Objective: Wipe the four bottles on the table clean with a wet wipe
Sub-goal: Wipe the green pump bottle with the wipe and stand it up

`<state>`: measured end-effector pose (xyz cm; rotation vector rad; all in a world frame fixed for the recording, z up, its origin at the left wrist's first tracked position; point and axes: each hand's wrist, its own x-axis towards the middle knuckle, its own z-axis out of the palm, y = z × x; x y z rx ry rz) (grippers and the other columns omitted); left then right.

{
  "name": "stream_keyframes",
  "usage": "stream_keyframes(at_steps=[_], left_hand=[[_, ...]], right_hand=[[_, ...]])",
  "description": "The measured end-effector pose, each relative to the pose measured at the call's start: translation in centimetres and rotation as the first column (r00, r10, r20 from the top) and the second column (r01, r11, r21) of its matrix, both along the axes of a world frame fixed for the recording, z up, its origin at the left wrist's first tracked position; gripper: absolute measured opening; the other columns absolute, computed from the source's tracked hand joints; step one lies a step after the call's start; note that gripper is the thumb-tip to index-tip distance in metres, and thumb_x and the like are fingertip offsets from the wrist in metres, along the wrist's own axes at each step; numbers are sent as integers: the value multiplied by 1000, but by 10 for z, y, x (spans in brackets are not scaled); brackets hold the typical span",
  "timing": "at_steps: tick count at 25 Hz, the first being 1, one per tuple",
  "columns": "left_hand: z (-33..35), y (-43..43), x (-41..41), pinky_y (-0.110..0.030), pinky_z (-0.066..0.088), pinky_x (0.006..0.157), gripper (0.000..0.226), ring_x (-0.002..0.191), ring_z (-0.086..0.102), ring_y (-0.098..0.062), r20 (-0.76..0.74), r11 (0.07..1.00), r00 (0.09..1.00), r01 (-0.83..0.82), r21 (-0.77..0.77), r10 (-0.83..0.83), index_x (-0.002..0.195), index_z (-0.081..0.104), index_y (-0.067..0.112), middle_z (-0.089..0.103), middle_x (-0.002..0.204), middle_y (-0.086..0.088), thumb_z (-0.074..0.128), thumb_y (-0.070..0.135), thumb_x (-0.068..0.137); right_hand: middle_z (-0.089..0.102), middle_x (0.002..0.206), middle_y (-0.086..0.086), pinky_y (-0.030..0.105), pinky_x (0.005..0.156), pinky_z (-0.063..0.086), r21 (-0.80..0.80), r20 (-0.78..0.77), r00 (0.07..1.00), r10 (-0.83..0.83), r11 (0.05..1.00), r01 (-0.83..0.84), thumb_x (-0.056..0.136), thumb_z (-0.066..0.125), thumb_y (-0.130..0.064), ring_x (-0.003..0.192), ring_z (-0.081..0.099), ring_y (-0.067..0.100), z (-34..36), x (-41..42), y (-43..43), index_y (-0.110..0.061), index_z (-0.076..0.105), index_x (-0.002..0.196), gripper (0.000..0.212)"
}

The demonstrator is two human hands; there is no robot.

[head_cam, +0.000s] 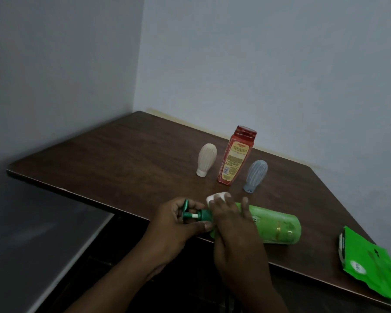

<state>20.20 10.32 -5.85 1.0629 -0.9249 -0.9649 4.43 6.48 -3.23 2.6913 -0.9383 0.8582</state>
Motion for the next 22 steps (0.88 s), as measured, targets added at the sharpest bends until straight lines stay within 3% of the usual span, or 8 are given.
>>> stream_keyframes(at_steps=[3, 7, 10, 12, 15, 19, 22], left_hand=[[3, 1, 1, -21, 58, 71, 30, 83, 77, -17, 5, 1000, 1000, -15, 9, 15, 102, 72, 1, 81, 94, -12, 82, -11, 76], [4, 4, 2, -22, 59, 72, 34, 81, 76, -16, 29, 999, 999, -22, 42, 21, 101, 72, 4, 80, 93, -11, 86, -6, 73], [4, 7, -2, -23, 58, 72, 35, 82, 76, -17, 27, 998, 999, -25, 57, 23, 103, 71, 2, 80, 94, -12, 87, -5, 73], [6, 7, -4, -23, 59, 72, 33, 83, 76, -18, 21, 998, 999, -39, 55, 38, 102, 70, 0, 80, 94, -13, 85, -5, 74], [9, 7, -2, -27, 59, 74, 29, 88, 78, -23, 13, 998, 999, -43, 49, 42, 102, 72, 1, 80, 96, -14, 84, -1, 76], [5, 4, 1, -43, 61, 88, 38, 98, 76, -36, 28, 995, 997, -72, 65, 71, 106, 71, 0, 80, 100, -17, 89, 4, 73], [7, 5, 0, -32, 62, 83, 44, 96, 76, -27, 37, 997, 997, -74, 37, 73, 111, 70, 4, 79, 101, -12, 88, -3, 72]], right_hand=[[44, 150, 4, 50, 120, 16, -27, -134, 986, 96, 995, -101, 82, 41, -9, 146, 29, 22, 2, -7, 1, -8, 48, 141, 59], [53, 143, 6, 34, 121, 9, 55, 39, 983, -177, 983, 175, 86, 48, -6, 139, 41, 22, 19, -30, -22, -18, 53, 137, 52], [61, 134, 8, 41, 120, 20, 61, 68, 971, -228, 973, 224, 85, 48, -6, 132, 49, 23, 21, -20, -15, -13, 59, 130, 46], [59, 137, 6, 47, 117, 28, 8, -20, 993, -119, 993, 119, 83, 41, -13, 133, 48, 22, 15, -3, 1, -11, 57, 133, 53], [57, 139, 4, 45, 119, 23, -11, -133, 991, 29, 999, -31, 80, 33, -17, 135, 46, 21, 15, 5, 4, -12, 56, 135, 59], [53, 144, 3, 36, 122, 13, 55, -10, 991, -134, 989, 135, 86, 37, -12, 137, 43, 15, 24, -23, -24, -16, 50, 140, 56], [48, 148, 7, 38, 122, 14, 64, -21, 987, -158, 985, 159, 84, 39, -10, 140, 38, 19, 18, -26, -14, -12, 44, 144, 60]])
